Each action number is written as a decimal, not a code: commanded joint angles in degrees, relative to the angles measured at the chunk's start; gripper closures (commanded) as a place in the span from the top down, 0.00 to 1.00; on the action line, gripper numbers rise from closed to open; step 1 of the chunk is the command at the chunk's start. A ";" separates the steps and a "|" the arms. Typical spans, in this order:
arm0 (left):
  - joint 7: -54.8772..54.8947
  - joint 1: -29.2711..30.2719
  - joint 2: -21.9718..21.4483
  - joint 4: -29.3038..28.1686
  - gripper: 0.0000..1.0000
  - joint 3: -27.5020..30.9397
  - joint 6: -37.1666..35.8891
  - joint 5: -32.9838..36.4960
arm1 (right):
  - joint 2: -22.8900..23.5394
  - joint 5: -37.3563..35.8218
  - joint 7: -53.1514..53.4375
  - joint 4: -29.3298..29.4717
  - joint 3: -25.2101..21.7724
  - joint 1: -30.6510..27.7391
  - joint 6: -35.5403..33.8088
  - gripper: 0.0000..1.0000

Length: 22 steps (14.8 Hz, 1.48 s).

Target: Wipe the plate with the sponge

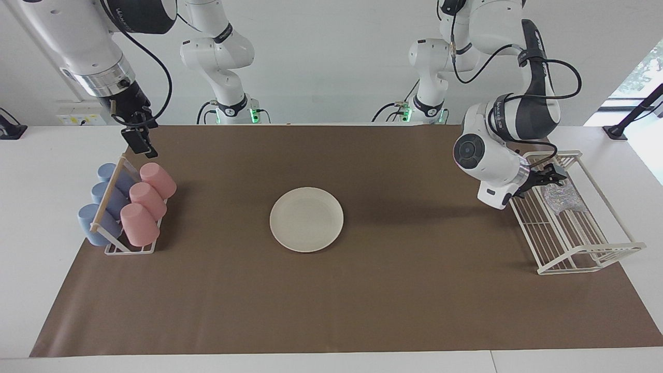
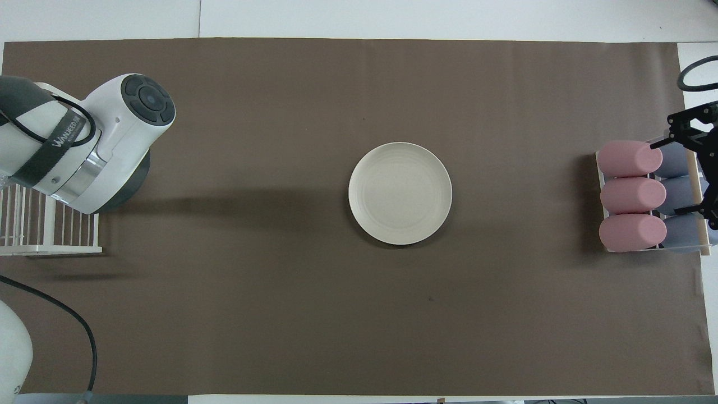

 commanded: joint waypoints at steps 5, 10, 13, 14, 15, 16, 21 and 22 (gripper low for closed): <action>-1.22 0.78 2.81 1.66 1.00 0.44 1.74 3.91 | -2.45 1.72 1.73 -3.28 0.34 1.96 1.71 1.00; -4.03 0.87 2.63 1.31 0.95 1.14 1.29 3.91 | -3.25 3.47 1.99 -5.92 0.34 6.37 4.87 1.00; -4.47 0.87 2.63 1.13 0.84 1.14 1.21 3.91 | -3.42 5.22 2.16 -7.33 0.34 6.46 6.00 1.00; -4.74 0.96 2.54 1.04 0.81 1.14 1.29 3.91 | -3.42 5.49 3.12 -7.85 0.43 6.89 7.32 1.00; -5.17 1.22 2.54 0.78 0.76 1.14 1.29 4.00 | -3.42 5.58 6.01 -8.99 0.43 7.25 8.81 1.00; -5.70 1.40 2.46 0.52 0.69 1.14 1.29 4.00 | -3.51 5.58 9.86 -10.22 0.43 7.25 11.35 1.00; -6.41 1.57 2.46 0.52 0.54 1.14 1.56 4.00 | -4.30 5.67 13.32 -12.60 0.43 8.47 12.25 1.00; -6.84 1.57 2.46 0.52 0.42 1.05 1.82 4.00 | -4.13 5.76 17.24 -12.60 0.43 9.09 12.95 1.00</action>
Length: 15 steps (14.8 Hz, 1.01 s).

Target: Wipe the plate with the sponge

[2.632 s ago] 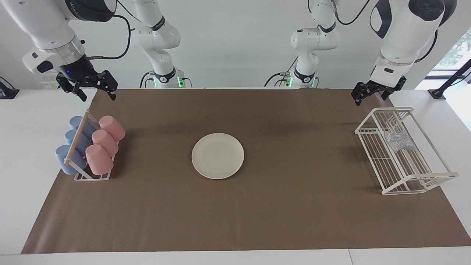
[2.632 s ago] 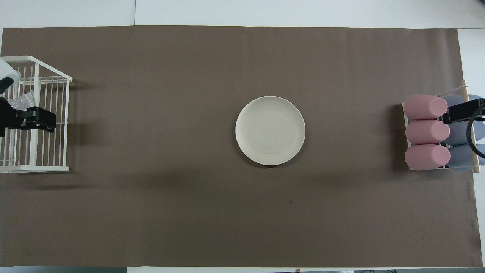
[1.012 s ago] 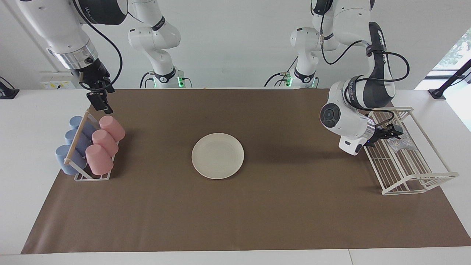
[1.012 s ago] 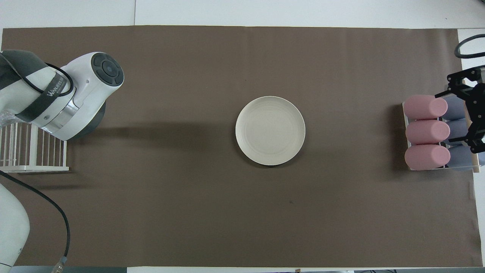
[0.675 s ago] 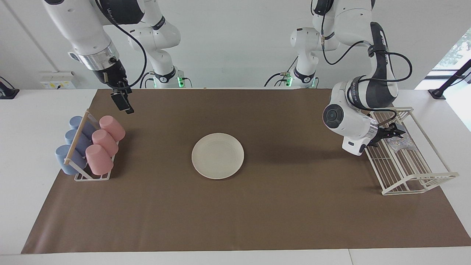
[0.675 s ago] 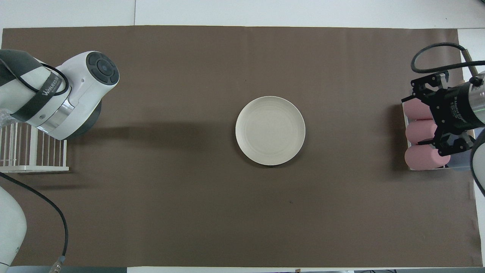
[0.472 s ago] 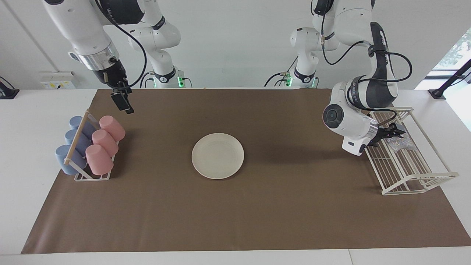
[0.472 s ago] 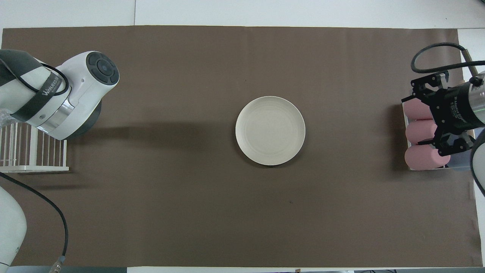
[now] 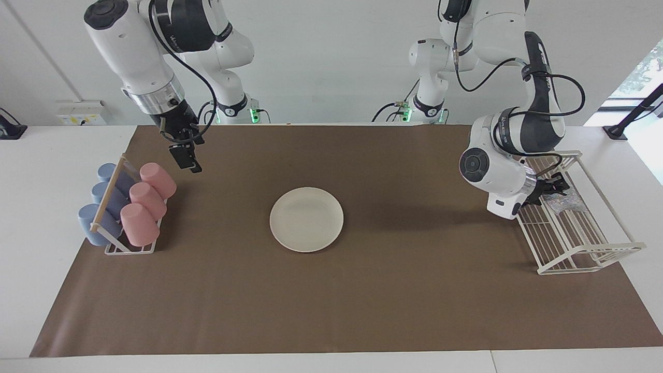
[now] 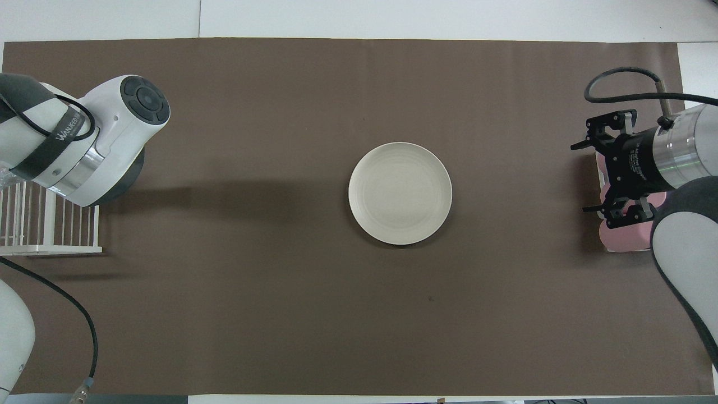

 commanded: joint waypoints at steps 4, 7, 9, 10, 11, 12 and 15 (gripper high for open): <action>-1.64 0.36 0.38 0.05 0.00 -0.32 0.42 1.16 | 0.80 2.46 11.56 -2.40 0.12 7.18 4.35 1.00; -1.56 0.36 0.38 0.05 0.00 -0.32 0.59 1.16 | 1.24 6.33 10.77 -1.70 0.12 7.28 5.22 1.00; -1.38 0.36 0.38 0.31 0.00 -0.32 0.77 1.07 | 1.24 6.24 10.07 -1.34 0.12 7.02 4.71 1.00; -1.29 0.36 0.38 0.31 0.00 -0.32 0.68 0.99 | 1.24 6.33 8.93 -1.34 0.12 6.75 3.92 1.00; -1.12 0.27 0.47 0.66 0.00 -0.32 0.42 1.07 | 1.24 6.33 8.66 -1.34 0.03 6.84 3.39 1.00; -0.86 0.27 0.55 1.45 0.00 -0.32 0.07 0.99 | 1.24 6.50 8.74 -1.34 0.12 6.93 3.47 1.00; 0.46 -0.34 0.29 2.51 0.00 -0.32 -0.72 0.98 | 1.24 7.56 8.66 -1.43 0.12 7.10 4.61 1.00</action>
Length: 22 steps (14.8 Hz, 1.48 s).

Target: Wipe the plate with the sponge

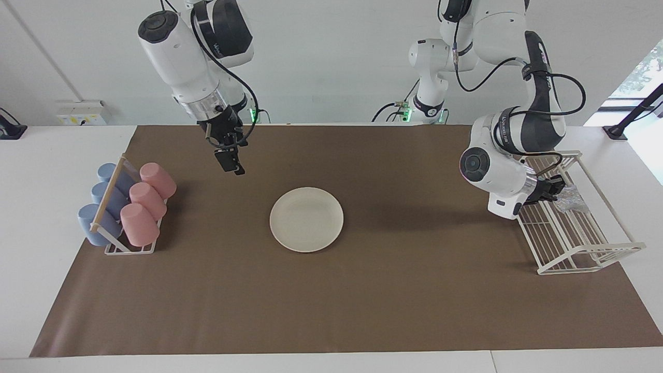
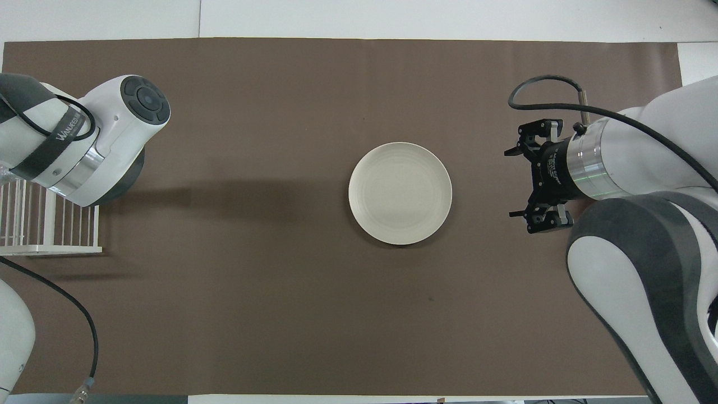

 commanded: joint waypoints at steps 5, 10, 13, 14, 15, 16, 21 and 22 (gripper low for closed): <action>8.52 -0.95 0.12 8.72 0.00 -0.90 -5.25 -0.24 | -0.13 1.51 -1.71 0.20 0.07 -0.90 1.36 1.00; 8.98 -0.77 0.47 16.20 0.00 -0.82 -6.31 -18.66 | -0.21 1.60 -1.79 -0.06 0.07 -1.87 0.65 1.00; 8.98 0.01 0.12 19.10 0.00 -0.21 -4.83 -35.74 | -0.21 1.68 -1.97 -0.06 -0.02 -1.96 0.83 1.00; 8.89 0.54 0.03 19.55 0.00 0.06 -4.38 -40.80 | -0.21 1.68 -2.49 -0.06 -0.02 -1.96 0.74 1.00; 8.63 1.50 -0.06 19.55 0.00 -0.03 -3.94 -45.46 | -0.30 1.60 -3.89 -0.15 -0.02 -1.87 0.22 1.00; 8.28 1.69 -0.15 19.55 0.00 -0.03 -3.24 -49.25 | -0.39 1.60 -5.47 -0.15 -0.02 -1.78 -0.57 1.00; 9.33 5.37 -1.64 18.07 0.00 -0.03 0.53 -67.62 | -0.39 1.07 -7.77 0.28 0.07 -1.08 -3.38 1.00; 9.41 5.90 -1.99 17.19 0.00 -0.03 0.98 -70.97 | -0.13 1.16 -7.51 1.68 0.16 -0.64 -4.43 1.00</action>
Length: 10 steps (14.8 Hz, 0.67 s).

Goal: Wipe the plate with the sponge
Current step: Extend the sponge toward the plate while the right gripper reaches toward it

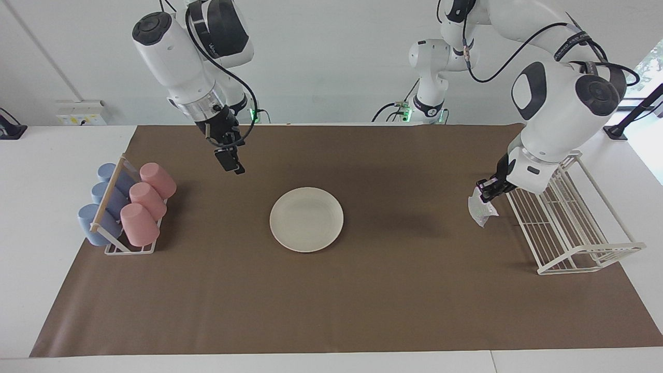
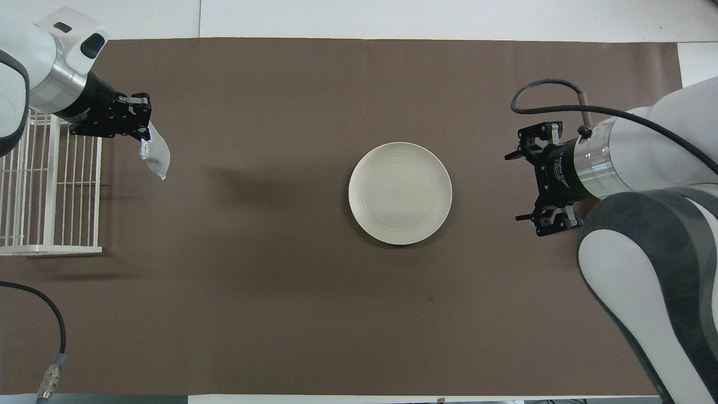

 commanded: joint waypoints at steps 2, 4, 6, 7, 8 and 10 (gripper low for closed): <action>2.83 1.81 -3.07 -5.56 0.00 -0.22 4.11 -12.45 | 0.59 0.53 -1.06 2.94 0.26 2.35 -3.28 1.00; 4.14 2.42 -4.74 -9.17 0.00 -0.22 6.22 -17.90 | 0.50 -0.44 -0.80 3.02 0.26 4.73 -3.98 1.00; 8.18 2.87 -6.50 -12.68 0.00 -0.14 7.11 -23.79 | 0.76 -3.16 0.51 4.60 0.34 6.66 -6.43 1.00; 11.59 4.09 -7.72 -15.05 0.00 -0.22 7.11 -26.60 | 1.37 -3.52 2.17 5.91 0.34 7.02 -6.97 1.00; 14.93 4.53 -9.65 -18.99 0.00 -0.14 7.89 -29.84 | 2.25 -3.52 3.67 7.58 0.34 7.11 -6.88 1.00; 21.79 6.03 -13.78 -27.60 0.00 -0.22 11.05 -36.26 | 4.00 -3.00 7.36 11.71 0.34 7.20 -7.06 1.00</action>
